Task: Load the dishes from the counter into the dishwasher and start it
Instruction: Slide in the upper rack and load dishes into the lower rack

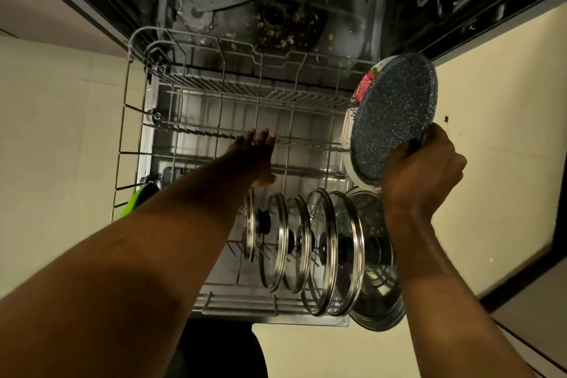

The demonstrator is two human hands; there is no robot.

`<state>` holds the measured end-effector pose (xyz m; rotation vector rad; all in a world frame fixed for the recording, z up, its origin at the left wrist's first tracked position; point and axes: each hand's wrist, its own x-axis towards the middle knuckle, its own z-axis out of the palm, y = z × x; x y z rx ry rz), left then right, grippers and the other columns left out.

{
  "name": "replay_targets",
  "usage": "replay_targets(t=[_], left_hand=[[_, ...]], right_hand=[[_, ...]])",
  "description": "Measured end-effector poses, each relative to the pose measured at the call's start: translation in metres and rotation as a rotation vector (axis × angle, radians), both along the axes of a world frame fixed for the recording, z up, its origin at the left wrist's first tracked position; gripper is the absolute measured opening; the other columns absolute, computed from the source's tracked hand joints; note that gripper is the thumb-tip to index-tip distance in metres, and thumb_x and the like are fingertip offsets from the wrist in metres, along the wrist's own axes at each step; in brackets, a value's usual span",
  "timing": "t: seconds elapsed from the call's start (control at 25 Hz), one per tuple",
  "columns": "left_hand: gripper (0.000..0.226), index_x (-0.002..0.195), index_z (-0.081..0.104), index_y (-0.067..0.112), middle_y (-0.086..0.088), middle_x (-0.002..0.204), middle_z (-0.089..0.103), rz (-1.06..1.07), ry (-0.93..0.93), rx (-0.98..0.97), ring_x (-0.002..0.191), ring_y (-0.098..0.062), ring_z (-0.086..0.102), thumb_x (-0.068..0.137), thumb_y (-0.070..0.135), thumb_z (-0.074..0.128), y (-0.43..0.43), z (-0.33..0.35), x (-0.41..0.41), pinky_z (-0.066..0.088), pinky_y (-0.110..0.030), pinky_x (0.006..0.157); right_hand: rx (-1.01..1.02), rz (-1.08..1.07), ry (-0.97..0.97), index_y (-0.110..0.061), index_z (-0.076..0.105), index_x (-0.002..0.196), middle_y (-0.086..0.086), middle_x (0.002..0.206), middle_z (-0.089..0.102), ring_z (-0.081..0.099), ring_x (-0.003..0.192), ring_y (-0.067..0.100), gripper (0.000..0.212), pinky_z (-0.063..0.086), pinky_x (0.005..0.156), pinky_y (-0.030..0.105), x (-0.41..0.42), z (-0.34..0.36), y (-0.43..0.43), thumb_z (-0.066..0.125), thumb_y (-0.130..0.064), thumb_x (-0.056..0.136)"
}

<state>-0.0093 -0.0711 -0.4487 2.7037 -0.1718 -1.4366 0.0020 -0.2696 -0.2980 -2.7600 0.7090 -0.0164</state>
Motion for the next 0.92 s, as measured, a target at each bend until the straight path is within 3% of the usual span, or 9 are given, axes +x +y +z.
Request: replay_targets(t=[0.24, 0.44, 0.56, 0.68, 0.76, 0.84, 0.92], left_hand=[[0.102, 0.155, -0.014, 0.018, -0.008, 0.163, -0.016, 0.003, 0.014, 0.007, 0.150, -0.031, -0.010, 0.092, 0.045, 0.061, -0.002, 0.001, 0.002, 0.004, -0.045, 0.123], [0.103, 0.154, -0.015, 0.018, -0.008, 0.163, -0.017, -0.006, 0.025, 0.009, 0.150, -0.033, -0.010, 0.091, 0.045, 0.061, -0.002, 0.001, 0.005, 0.004, -0.045, 0.123], [0.103, 0.155, -0.015, 0.018, -0.008, 0.163, -0.017, -0.001, 0.034, 0.000, 0.150, -0.032, -0.011, 0.091, 0.043, 0.062, -0.002, 0.002, 0.005, 0.003, -0.045, 0.122], [0.102, 0.155, -0.015, 0.017, -0.008, 0.163, -0.016, 0.011, 0.030, 0.003, 0.150, -0.032, -0.009, 0.092, 0.040, 0.062, -0.002, 0.002, 0.005, 0.004, -0.045, 0.122], [0.101, 0.155, -0.015, 0.018, -0.008, 0.163, -0.016, 0.014, 0.028, 0.009, 0.150, -0.032, -0.009, 0.092, 0.037, 0.062, -0.002, 0.003, 0.004, 0.005, -0.045, 0.122], [0.097, 0.154, -0.016, 0.018, -0.009, 0.162, -0.018, 0.012, 0.036, 0.014, 0.150, -0.032, -0.009, 0.094, 0.033, 0.059, -0.003, 0.004, 0.002, 0.004, -0.045, 0.123], [0.092, 0.154, -0.016, 0.018, -0.010, 0.162, -0.021, 0.007, 0.045, 0.029, 0.150, -0.032, -0.010, 0.096, 0.031, 0.055, -0.003, 0.005, 0.001, 0.003, -0.046, 0.123]], right_hand=[[0.017, 0.076, 0.131, -0.005, 0.059, 0.123, 0.021, 0.108, 0.067, 0.065, 0.097, 0.040, 0.031, 0.052, 0.087, 0.043, 0.000, -0.012, 0.000, 0.056, -0.013, 0.094], [0.070, 0.036, 0.122, -0.010, 0.053, 0.133, 0.019, 0.114, 0.066, 0.065, 0.100, 0.036, 0.037, 0.053, 0.087, 0.040, 0.002, -0.026, 0.000, 0.055, -0.012, 0.096], [0.122, -0.014, 0.100, -0.005, 0.056, 0.123, 0.016, 0.104, 0.066, 0.066, 0.094, 0.034, 0.026, 0.052, 0.075, 0.034, 0.020, -0.027, 0.006, 0.046, -0.012, 0.100], [0.187, -0.030, 0.103, -0.005, 0.057, 0.124, 0.010, 0.104, 0.066, 0.066, 0.091, 0.026, 0.028, 0.044, 0.068, 0.020, 0.035, -0.024, 0.007, 0.041, -0.015, 0.103], [0.172, -0.044, 0.130, -0.009, 0.059, 0.120, -0.003, 0.088, 0.059, 0.058, 0.071, 0.009, 0.029, 0.035, 0.054, 0.006, 0.040, -0.027, 0.004, 0.037, -0.020, 0.105], [0.190, -0.083, 0.131, -0.015, 0.061, 0.114, -0.012, 0.079, 0.050, 0.044, 0.059, 0.001, 0.035, 0.034, 0.042, 0.007, 0.043, -0.031, 0.002, 0.029, -0.029, 0.106], [0.173, -0.081, 0.123, -0.019, 0.060, 0.118, -0.008, 0.090, 0.058, 0.050, 0.071, 0.004, 0.041, 0.031, 0.048, 0.006, 0.045, -0.038, -0.001, 0.024, -0.036, 0.106]])
